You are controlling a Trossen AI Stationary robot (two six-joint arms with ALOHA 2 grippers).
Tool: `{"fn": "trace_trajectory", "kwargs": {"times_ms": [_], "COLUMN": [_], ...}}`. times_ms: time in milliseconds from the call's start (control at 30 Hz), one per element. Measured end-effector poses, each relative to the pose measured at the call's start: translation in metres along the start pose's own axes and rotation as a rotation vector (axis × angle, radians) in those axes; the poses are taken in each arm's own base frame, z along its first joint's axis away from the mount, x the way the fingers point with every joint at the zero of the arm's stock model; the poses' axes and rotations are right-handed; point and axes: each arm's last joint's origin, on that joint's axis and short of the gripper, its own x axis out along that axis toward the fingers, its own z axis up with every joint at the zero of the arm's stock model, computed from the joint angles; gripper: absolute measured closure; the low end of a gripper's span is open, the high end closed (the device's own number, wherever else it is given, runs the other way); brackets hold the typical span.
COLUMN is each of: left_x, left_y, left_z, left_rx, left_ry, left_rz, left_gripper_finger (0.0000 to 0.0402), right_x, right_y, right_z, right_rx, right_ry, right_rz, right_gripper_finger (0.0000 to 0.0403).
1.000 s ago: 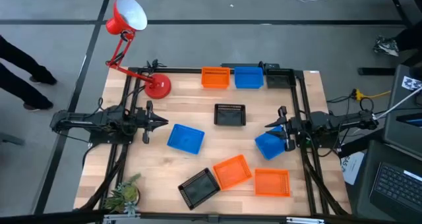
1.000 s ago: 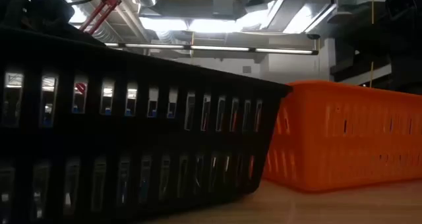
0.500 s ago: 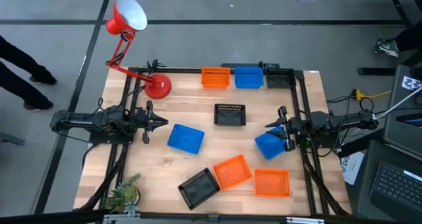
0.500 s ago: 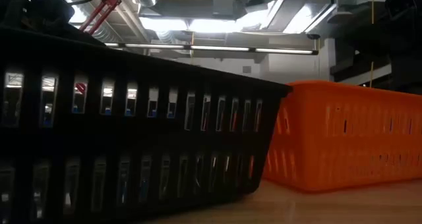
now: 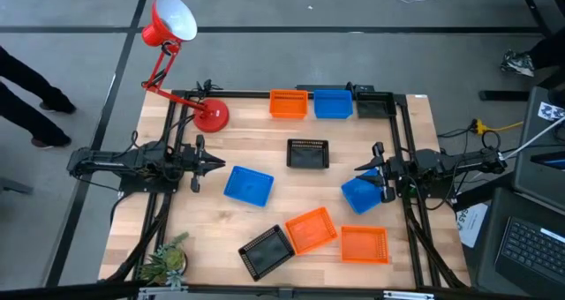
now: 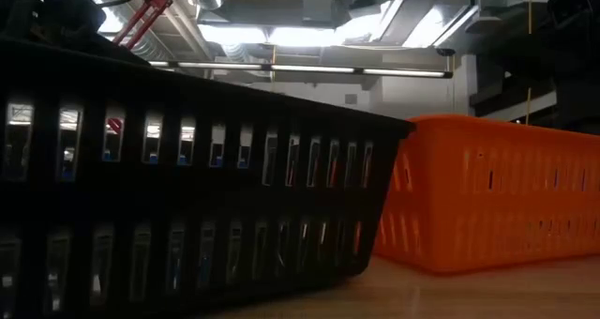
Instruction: Stack baskets by color
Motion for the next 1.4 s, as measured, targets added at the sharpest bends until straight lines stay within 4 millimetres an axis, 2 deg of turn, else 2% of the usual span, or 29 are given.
{"fn": "trace_trajectory", "kwargs": {"times_ms": [333,533,700,933,1200,1400], "left_x": [0.0,0.0,0.0,0.0,0.0,-0.0004], "left_y": [0.0,0.0,0.0,0.0,0.0,-0.0017], "left_z": [0.0,-0.0001,-0.0001,-0.0002,0.0001,0.0084], "left_rx": [0.0,0.0,0.0,0.026,0.024,-0.322], "left_ry": [0.0,0.0,0.001,0.001,-0.001,-0.078], "left_rz": [0.0,0.0,0.0,0.0,0.0,-0.062], "left_gripper_finger": [0.037,0.037,0.037,0.037,0.037,0.037], "right_x": [0.0,-0.0001,0.0018,0.0026,0.0026,0.0026], "right_y": [0.0006,0.0031,0.0041,0.0045,0.0045,0.0046], "right_z": [-0.0003,-0.0019,-0.0048,-0.0057,-0.0056,-0.0055], "right_rx": [0.029,0.061,-0.003,0.311,0.269,0.206], "right_ry": [0.003,0.02,0.053,0.084,0.081,0.076], "right_rz": [0.02,0.106,0.121,0.119,0.121,0.125], "right_gripper_finger": [0.0297,0.0297,0.0297,0.0297,0.0297,0.0297]}}
